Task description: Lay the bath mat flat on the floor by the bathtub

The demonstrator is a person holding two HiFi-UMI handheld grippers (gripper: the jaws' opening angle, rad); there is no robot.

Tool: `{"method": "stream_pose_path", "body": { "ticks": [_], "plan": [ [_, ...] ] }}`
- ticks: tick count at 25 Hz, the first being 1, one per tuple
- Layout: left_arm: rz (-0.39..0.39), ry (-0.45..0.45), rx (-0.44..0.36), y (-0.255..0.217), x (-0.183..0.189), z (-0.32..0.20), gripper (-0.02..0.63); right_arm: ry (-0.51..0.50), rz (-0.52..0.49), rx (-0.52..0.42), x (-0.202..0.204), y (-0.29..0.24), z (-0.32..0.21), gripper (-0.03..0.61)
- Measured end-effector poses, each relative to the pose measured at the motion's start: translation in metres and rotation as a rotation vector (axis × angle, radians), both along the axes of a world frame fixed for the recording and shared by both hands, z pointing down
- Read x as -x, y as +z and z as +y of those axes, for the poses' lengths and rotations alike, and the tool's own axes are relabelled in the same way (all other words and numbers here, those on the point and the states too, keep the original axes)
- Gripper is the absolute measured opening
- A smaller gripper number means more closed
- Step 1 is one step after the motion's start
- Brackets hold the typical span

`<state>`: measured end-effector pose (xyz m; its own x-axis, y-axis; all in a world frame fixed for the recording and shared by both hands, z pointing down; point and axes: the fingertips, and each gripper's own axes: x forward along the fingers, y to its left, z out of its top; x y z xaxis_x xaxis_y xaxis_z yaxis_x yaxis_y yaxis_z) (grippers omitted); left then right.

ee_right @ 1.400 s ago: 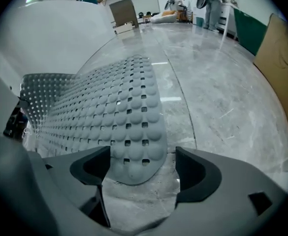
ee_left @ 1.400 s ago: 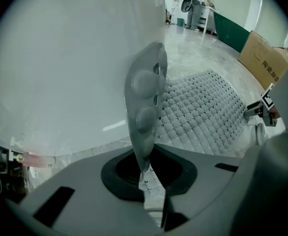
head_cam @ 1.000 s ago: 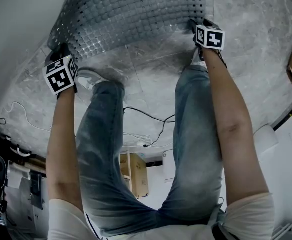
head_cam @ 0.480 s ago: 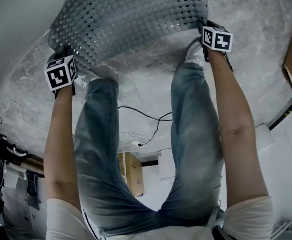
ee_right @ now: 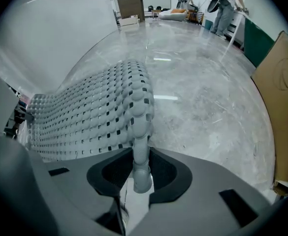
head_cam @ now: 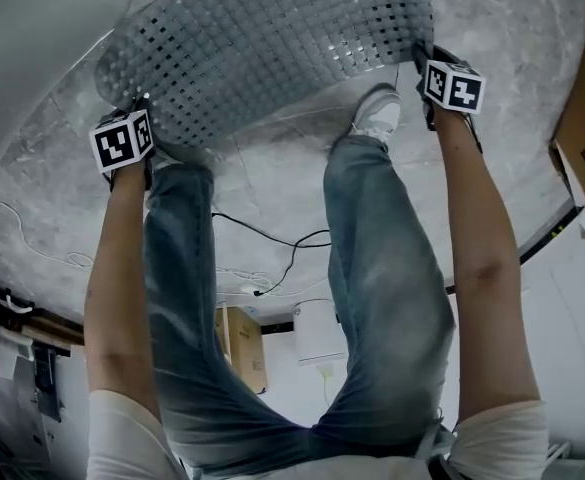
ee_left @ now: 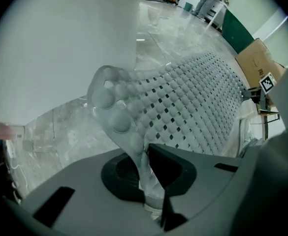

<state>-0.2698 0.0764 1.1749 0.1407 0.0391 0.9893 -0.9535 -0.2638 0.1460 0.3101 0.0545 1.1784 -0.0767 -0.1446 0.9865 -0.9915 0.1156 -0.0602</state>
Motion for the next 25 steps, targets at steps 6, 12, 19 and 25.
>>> {"method": "stream_pose_path", "body": {
  "ticks": [6, 12, 19, 25],
  "plan": [
    [-0.052, -0.027, 0.011, 0.028, 0.016, -0.009, 0.072, 0.018, 0.006, -0.011, -0.004, 0.016, 0.002, 0.160],
    [-0.095, -0.131, 0.008, 0.039, 0.026, -0.004, 0.283, 0.073, 0.016, -0.073, -0.019, 0.015, -0.008, 0.269],
    [-0.130, -0.183, 0.036, 0.023, 0.032, 0.039, 0.308, 0.067, 0.025, -0.110, -0.012, 0.005, -0.003, 0.296],
    [-0.074, -0.214, 0.098, 0.023, -0.004, 0.097, 0.082, 0.018, 0.006, -0.066, -0.001, 0.015, 0.000, 0.189]
  ]
}}
